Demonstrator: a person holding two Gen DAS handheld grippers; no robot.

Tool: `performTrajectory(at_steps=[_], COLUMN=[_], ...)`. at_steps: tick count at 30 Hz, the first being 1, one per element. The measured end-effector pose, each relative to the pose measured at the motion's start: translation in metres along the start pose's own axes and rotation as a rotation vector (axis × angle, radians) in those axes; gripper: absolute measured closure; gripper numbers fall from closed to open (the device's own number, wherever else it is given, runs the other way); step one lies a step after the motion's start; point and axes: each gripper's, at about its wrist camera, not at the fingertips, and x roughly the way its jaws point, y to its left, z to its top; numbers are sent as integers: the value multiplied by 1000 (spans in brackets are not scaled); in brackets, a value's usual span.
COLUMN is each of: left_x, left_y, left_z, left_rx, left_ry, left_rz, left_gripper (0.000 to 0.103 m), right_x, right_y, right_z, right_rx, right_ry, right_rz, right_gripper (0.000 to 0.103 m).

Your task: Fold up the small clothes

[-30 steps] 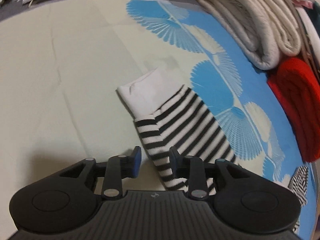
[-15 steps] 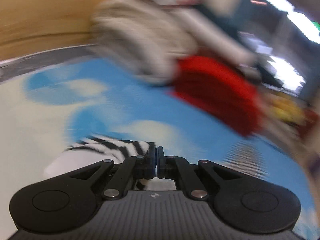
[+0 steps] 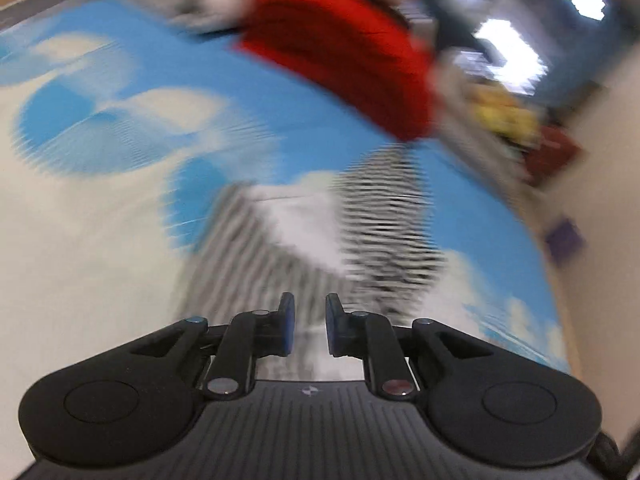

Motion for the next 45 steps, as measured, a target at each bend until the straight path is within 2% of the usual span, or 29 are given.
performTrajectory(at_steps=[3, 5, 7, 10, 15, 17, 18, 19, 23, 29, 30, 31, 33, 34, 36, 39, 40, 42, 44, 45], left_x=[6, 18, 29, 46, 65, 70, 73, 75, 80, 81, 80, 80, 79, 79, 78, 78, 78, 79, 80, 81], left_y=[24, 31, 40, 45, 43, 43, 42, 42, 43, 46, 47, 48, 49, 48, 46, 40, 39, 35, 32, 31], left_z=[4, 10, 14, 17, 20, 22, 23, 23, 26, 30, 31, 31, 32, 32, 31, 28, 27, 24, 22, 21], left_rx=[-34, -48, -92, -113, -115, -121, -122, -122, -134, -128, -126, -125, -125, -122, -116, -102, -97, -84, -71, -67], left_ry=[-16, 37, 68, 133, 159, 169, 176, 183, 198, 203, 202, 202, 200, 199, 198, 201, 201, 201, 202, 203], left_rz=[37, 104, 84, 114, 153, 149, 143, 138, 134, 133, 137, 140, 144, 143, 137, 133, 133, 134, 142, 144], left_gripper=[87, 87, 87, 87, 87, 87, 87, 87, 87, 87, 87, 87, 87, 87, 87, 87, 87, 87, 87, 87], right_x=[8, 17, 29, 46, 71, 80, 86, 90, 107, 124, 123, 122, 120, 118, 106, 79, 70, 61, 61, 64], right_y=[3, 9, 20, 45, 87, 102, 112, 119, 141, 150, 153, 153, 152, 149, 141, 111, 95, 62, 28, 7], right_z=[-4, -7, -10, -19, -34, -45, -52, -60, -91, -111, -114, -114, -108, -100, -80, -36, -21, -1, 10, 14], right_rx=[-13, -29, -58, -149, -306, -391, -449, -502, -712, -872, -911, -925, -898, -868, -764, -511, -403, -235, -79, 2], right_ry=[13, 39, 78, 124, 179, 210, 230, 242, 247, 261, 250, 246, 244, 245, 199, 62, -1, -66, -67, -40], right_rz=[19, 30, 63, 102, 178, 208, 216, 216, 152, 108, 103, 101, 100, 113, 140, 181, 167, 121, 61, 19], right_gripper=[68, 68, 68, 68, 68, 65, 56, 50, 49, 50, 52, 64, 87, 90, 94, 95, 95, 97, 103, 103])
